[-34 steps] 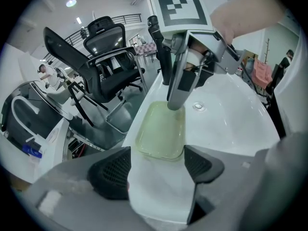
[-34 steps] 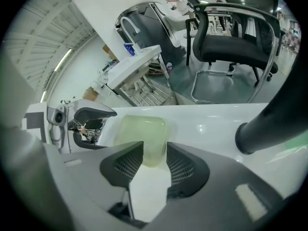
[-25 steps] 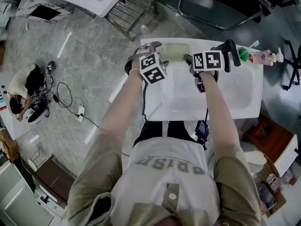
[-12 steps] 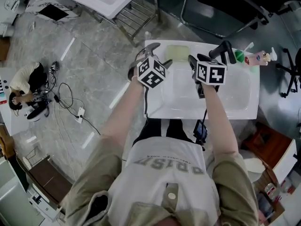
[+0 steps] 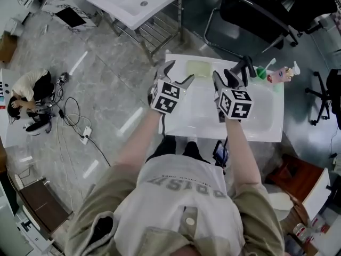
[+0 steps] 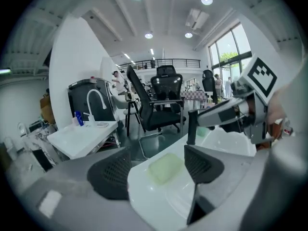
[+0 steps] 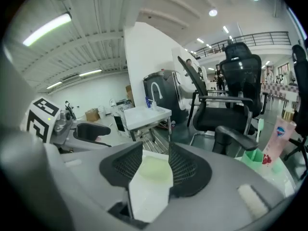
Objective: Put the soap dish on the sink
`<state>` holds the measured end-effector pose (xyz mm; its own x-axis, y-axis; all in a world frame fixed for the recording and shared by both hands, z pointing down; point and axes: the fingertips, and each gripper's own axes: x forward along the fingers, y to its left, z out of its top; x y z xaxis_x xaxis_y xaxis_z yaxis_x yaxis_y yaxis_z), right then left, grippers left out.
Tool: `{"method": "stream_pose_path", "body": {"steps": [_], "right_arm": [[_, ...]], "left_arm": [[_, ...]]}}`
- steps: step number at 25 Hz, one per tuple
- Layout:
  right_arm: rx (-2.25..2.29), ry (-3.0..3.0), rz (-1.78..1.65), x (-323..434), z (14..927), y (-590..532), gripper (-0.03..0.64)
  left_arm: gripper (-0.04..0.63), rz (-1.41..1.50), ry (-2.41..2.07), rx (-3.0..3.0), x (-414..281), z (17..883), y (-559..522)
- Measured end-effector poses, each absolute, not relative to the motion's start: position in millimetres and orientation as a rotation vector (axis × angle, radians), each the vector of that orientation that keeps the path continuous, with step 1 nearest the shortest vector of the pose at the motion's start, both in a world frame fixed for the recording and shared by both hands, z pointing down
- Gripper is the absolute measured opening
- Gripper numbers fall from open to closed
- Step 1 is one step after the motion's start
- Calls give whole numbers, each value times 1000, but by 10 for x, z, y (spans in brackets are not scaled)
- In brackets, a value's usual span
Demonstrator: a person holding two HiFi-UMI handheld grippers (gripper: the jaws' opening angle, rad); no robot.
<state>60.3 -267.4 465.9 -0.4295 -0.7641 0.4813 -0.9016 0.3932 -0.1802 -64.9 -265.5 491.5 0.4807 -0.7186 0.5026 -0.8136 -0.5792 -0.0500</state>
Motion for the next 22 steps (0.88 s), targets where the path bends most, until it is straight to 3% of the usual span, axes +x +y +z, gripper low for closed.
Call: {"method": "stream_pose_path", "body": {"steps": [8,19,22], "right_arm": [[1608,-2501,347,628,3891,-2366,157],[1681,-2572,86,690,3467,-1991,141],[1688,-2562,38,684,3433,-1935,105]], "left_arm": [[353,484,-1514,2595,-659,4103,-2460],[230,478,-1660,2685,-705,3810,-2248],[183,425,-1728,2695,-742,3699,-2186]]}}
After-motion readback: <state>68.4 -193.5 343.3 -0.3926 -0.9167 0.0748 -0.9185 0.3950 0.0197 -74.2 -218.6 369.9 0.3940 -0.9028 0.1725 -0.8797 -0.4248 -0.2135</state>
